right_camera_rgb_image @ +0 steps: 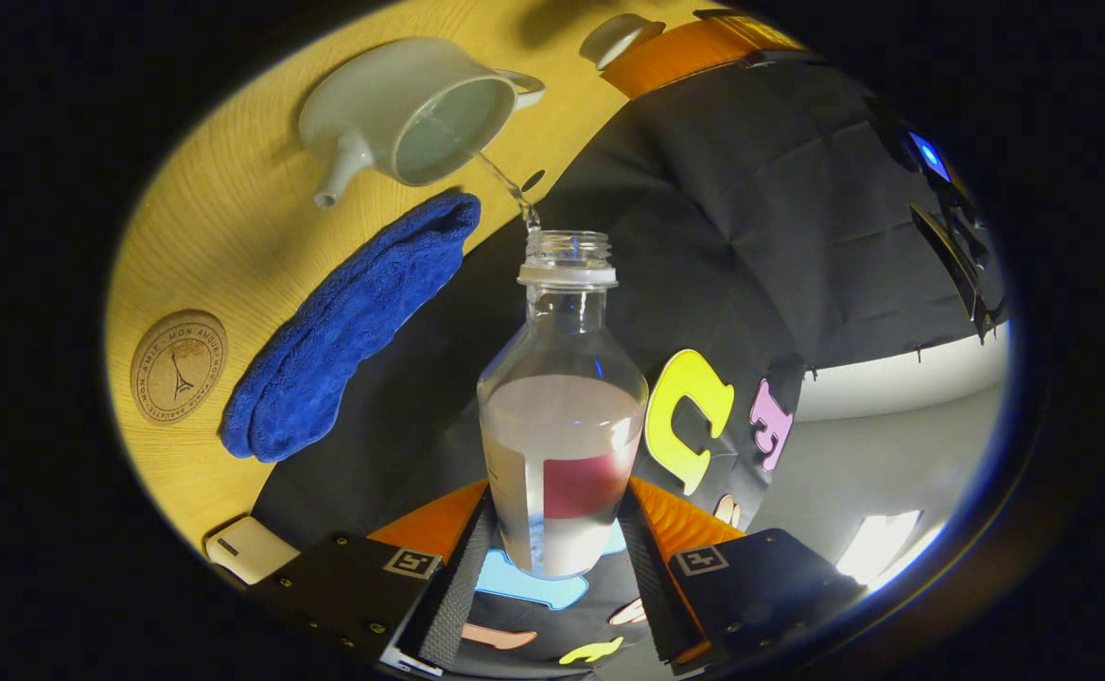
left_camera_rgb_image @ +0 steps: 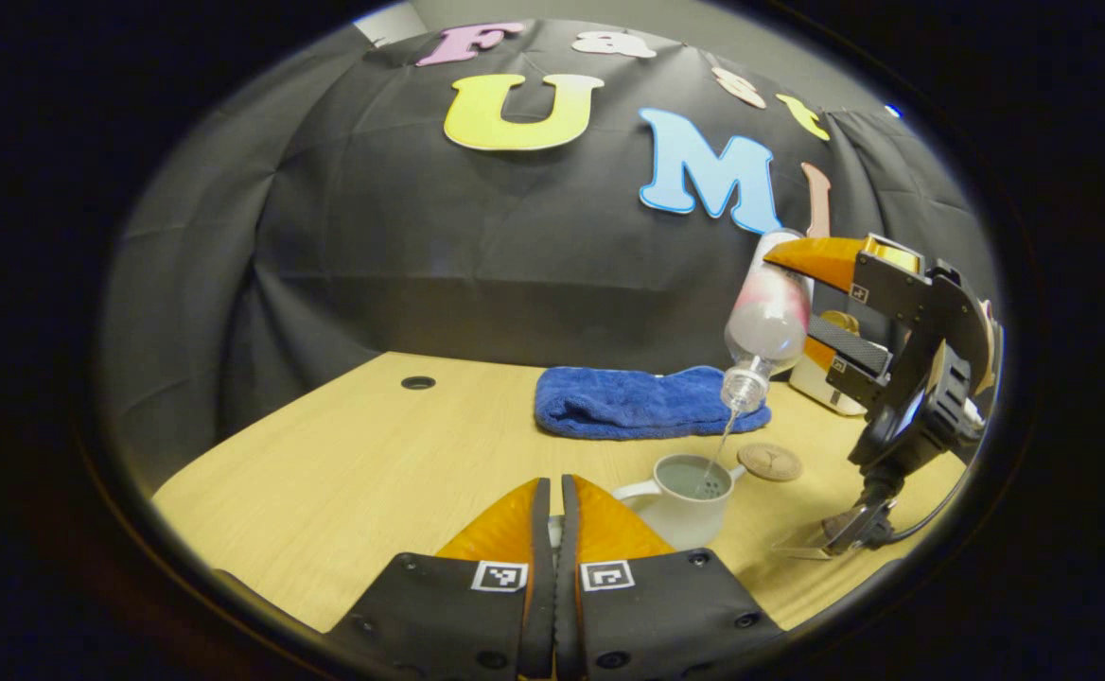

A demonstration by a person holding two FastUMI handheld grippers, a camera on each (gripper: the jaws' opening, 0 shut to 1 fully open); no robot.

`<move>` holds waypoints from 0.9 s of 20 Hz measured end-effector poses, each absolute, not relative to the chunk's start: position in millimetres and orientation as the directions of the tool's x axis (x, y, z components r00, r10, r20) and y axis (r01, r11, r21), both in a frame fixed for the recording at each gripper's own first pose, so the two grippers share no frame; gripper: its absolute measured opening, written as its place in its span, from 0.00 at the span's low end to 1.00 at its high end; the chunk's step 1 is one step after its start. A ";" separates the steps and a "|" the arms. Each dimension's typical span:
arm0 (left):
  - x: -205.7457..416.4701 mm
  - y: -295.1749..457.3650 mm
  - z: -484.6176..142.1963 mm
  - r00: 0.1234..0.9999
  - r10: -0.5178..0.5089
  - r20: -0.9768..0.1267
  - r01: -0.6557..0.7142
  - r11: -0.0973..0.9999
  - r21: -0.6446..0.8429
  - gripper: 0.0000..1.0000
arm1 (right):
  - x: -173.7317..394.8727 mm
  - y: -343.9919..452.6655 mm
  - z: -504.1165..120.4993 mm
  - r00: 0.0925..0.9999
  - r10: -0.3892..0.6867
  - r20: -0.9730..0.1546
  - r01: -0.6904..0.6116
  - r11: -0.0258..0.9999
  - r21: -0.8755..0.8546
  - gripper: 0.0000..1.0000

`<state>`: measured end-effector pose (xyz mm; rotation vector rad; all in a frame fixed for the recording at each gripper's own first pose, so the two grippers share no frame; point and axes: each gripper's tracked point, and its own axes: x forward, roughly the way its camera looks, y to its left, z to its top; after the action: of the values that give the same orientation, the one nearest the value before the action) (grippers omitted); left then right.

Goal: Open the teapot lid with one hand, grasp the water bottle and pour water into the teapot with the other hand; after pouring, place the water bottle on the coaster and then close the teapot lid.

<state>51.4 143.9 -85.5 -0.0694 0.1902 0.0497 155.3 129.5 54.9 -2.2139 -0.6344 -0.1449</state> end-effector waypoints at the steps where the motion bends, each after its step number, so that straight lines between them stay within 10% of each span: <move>1: 51.0 143.5 -87.0 0.981 0.043 -0.191 -0.056 0.996 -0.064 0.07 | 156.0 130.6 54.8 0.865 0.397 0.305 0.491 -0.548 -0.677 0.71; 12: 51.6 146.2 -88.4 0.979 0.048 -0.198 -0.062 0.996 -0.062 0.07 | 158.9 130.3 39.7 0.878 0.400 0.263 0.458 -0.546 -0.701 0.75; 18: 51.4 149.4 -85.4 0.981 0.054 -0.189 -0.069 0.995 -0.075 0.07 | 171.2 104.0 20.5 0.942 0.286 0.173 0.263 -0.314 -0.912 0.75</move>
<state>51.4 149.4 -85.4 -0.0811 0.1876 0.0616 171.2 104.0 20.5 -1.9103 -0.3990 0.0240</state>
